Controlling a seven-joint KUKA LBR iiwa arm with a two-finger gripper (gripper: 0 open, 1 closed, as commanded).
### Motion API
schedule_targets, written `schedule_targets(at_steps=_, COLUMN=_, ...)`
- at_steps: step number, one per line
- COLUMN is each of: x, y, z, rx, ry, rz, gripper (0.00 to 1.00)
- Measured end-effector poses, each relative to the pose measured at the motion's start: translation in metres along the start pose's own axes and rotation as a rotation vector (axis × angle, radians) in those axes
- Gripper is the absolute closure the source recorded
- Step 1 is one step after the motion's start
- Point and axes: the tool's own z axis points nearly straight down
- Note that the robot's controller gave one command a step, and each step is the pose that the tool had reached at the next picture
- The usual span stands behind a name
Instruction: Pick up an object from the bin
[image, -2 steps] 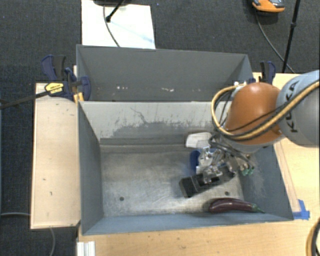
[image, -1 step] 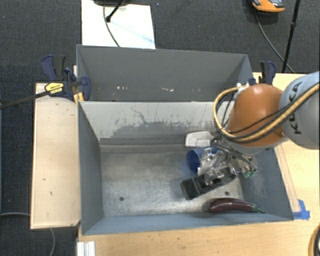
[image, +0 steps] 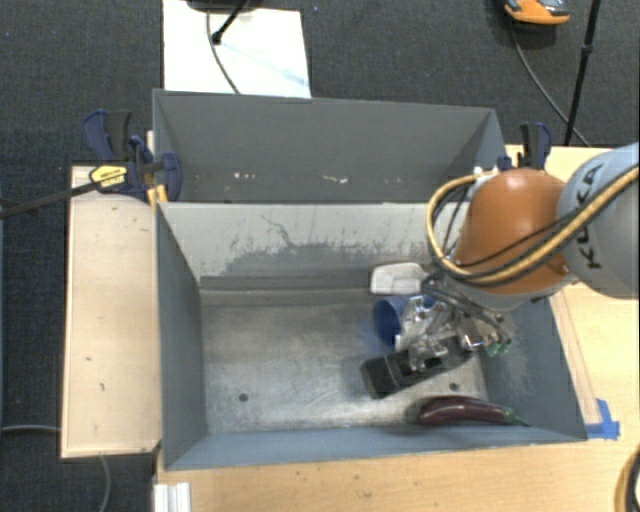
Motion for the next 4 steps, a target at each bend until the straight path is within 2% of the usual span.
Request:
schedule_targets(at_steps=1, x=0.008, y=0.001, z=0.005, rx=0.000, ry=0.000, rz=0.075, gripper=1.00)
schedule_targets(at_steps=2, x=0.003, y=-0.005, z=-0.002, rx=0.000, ry=0.001, rz=0.074, gripper=1.00)
schedule_targets(at_steps=3, x=0.013, y=-0.006, z=-0.046, rx=-0.002, ry=0.008, rz=-0.010, gripper=1.00)
schedule_targets(at_steps=4, x=0.013, y=-0.026, z=-0.097, rx=-0.001, ry=0.000, rz=-0.026, gripper=1.00)
